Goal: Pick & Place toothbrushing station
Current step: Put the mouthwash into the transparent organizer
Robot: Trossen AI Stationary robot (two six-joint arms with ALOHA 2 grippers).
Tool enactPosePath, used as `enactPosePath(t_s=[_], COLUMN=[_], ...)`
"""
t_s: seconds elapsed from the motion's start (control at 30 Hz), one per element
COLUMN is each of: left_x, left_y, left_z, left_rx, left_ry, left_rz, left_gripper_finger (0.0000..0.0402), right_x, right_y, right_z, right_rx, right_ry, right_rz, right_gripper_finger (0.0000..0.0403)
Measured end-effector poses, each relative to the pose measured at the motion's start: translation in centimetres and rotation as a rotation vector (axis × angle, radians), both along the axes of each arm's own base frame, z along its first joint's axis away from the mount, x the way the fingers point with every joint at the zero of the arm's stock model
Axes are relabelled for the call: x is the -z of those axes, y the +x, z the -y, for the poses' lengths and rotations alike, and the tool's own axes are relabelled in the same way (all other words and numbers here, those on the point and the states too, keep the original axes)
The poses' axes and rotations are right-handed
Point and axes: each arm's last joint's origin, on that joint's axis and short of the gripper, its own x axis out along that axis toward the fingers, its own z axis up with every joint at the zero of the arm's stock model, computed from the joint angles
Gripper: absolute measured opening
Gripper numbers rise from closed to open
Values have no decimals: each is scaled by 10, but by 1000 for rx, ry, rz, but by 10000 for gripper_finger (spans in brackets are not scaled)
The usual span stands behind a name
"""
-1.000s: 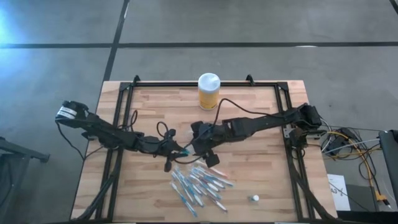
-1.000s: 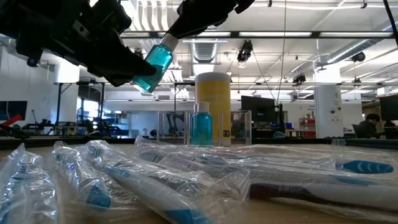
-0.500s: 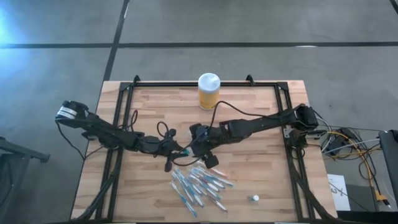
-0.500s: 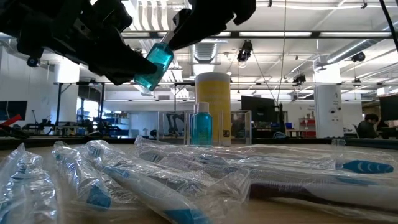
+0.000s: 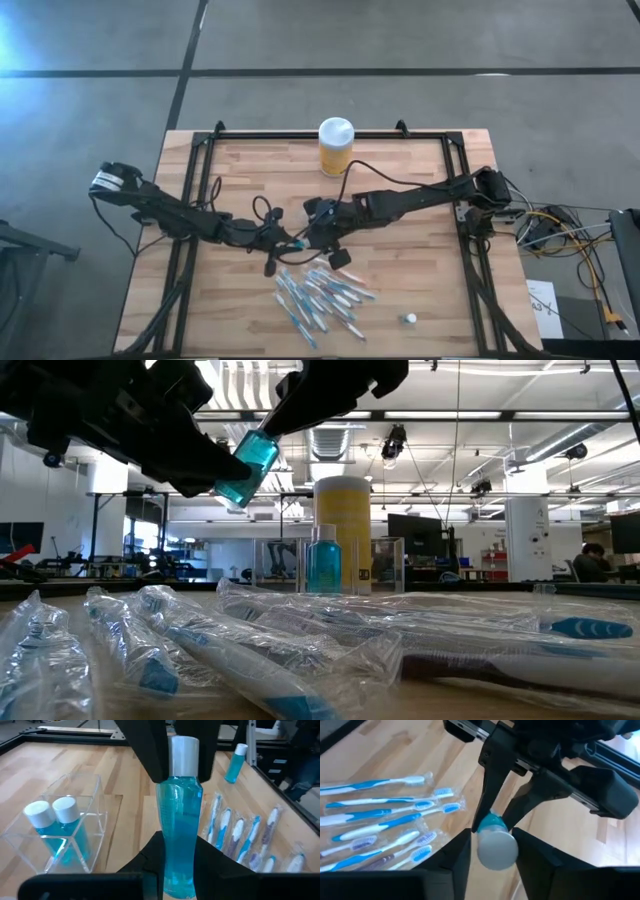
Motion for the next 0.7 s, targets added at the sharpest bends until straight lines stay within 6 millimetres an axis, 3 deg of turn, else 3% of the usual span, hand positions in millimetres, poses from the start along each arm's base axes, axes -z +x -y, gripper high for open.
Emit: enactPosePath(t_s=[0.13,0.4,0.7], left_x=[0,0,-8], left_y=[0,0,-4], left_z=[0,0,-1], left_rx=[1,1,1], left_ry=[0,4,2], left_rz=[-1,-1,29], left_gripper_finger=[63,70,216], right_x=[0,0,2], right_y=[0,0,-3], right_z=[0,0,0], right_rx=[-4,-7,-2], right_ry=[2,-1,29], right_rz=[0,-2,-47], right_gripper_finger=[91,89,89])
